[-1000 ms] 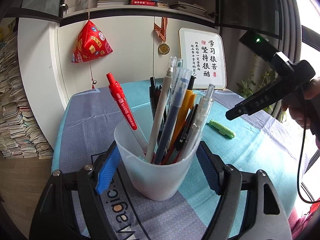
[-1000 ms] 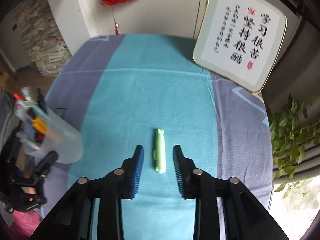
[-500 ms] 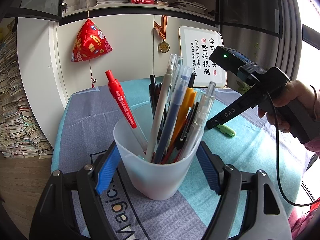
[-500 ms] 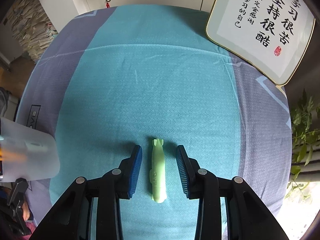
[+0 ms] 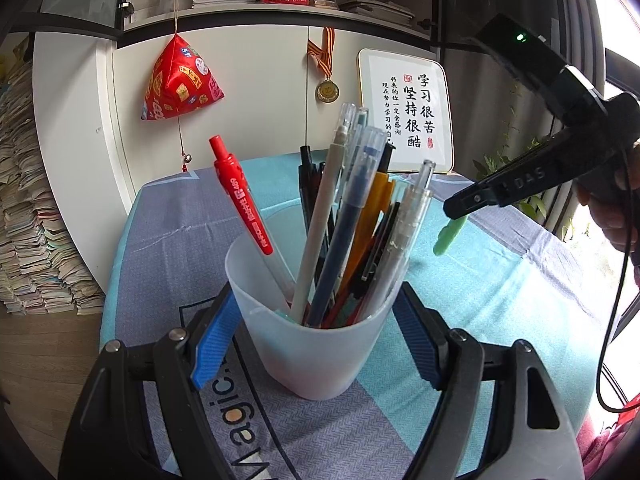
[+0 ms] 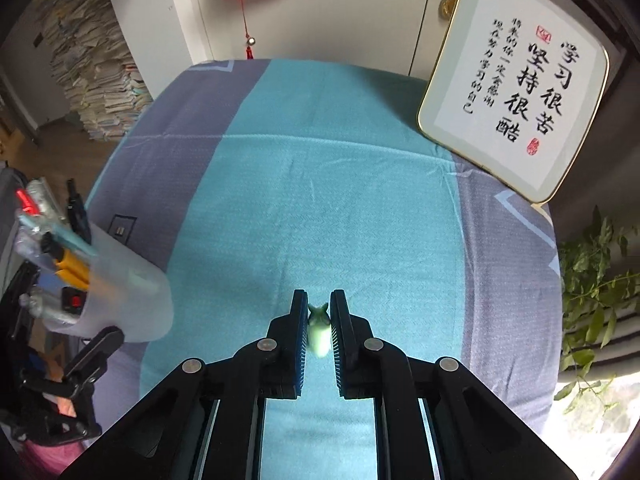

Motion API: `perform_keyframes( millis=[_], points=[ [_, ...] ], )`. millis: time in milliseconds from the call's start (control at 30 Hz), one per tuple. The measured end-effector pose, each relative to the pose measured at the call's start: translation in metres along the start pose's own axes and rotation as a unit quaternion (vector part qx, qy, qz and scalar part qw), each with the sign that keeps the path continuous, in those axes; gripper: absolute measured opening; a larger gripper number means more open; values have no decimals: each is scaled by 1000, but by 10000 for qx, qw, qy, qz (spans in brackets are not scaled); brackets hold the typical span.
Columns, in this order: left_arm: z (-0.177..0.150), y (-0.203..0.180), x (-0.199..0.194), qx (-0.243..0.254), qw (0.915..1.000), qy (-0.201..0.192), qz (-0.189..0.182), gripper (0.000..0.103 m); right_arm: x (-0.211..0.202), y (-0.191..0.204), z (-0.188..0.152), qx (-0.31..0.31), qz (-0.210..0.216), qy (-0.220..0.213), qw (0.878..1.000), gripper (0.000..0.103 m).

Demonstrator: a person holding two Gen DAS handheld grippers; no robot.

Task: Organize stationery
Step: 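Lift the green highlighter with the right tool and drop it into the cup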

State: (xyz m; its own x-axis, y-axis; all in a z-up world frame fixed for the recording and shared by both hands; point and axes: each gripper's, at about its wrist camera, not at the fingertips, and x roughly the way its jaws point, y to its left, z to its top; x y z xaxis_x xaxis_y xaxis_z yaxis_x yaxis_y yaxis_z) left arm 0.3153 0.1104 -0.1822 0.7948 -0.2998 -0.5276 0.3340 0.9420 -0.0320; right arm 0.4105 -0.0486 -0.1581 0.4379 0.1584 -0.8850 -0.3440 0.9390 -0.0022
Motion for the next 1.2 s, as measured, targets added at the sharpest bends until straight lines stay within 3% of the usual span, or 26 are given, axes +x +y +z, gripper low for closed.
perform_keyframes(
  millis=[233, 633, 867, 1200],
  points=[
    [0, 0, 1, -7, 10000, 15, -6, 76, -47, 10, -9, -103, 124, -464, 9988, 12],
    [0, 0, 1, -10, 10000, 20, -7, 76, -138, 75, 3, -680, 1173, -1259, 9827, 12],
    [-1, -1, 1, -9, 10000, 23, -6, 76, -105, 108, 18, -937, 1386, -931, 9815, 12],
    [0, -1, 1, -11, 10000, 23, -6, 76, -71, 107, 26, -826, 1502, -630, 9832, 12]
  ],
)
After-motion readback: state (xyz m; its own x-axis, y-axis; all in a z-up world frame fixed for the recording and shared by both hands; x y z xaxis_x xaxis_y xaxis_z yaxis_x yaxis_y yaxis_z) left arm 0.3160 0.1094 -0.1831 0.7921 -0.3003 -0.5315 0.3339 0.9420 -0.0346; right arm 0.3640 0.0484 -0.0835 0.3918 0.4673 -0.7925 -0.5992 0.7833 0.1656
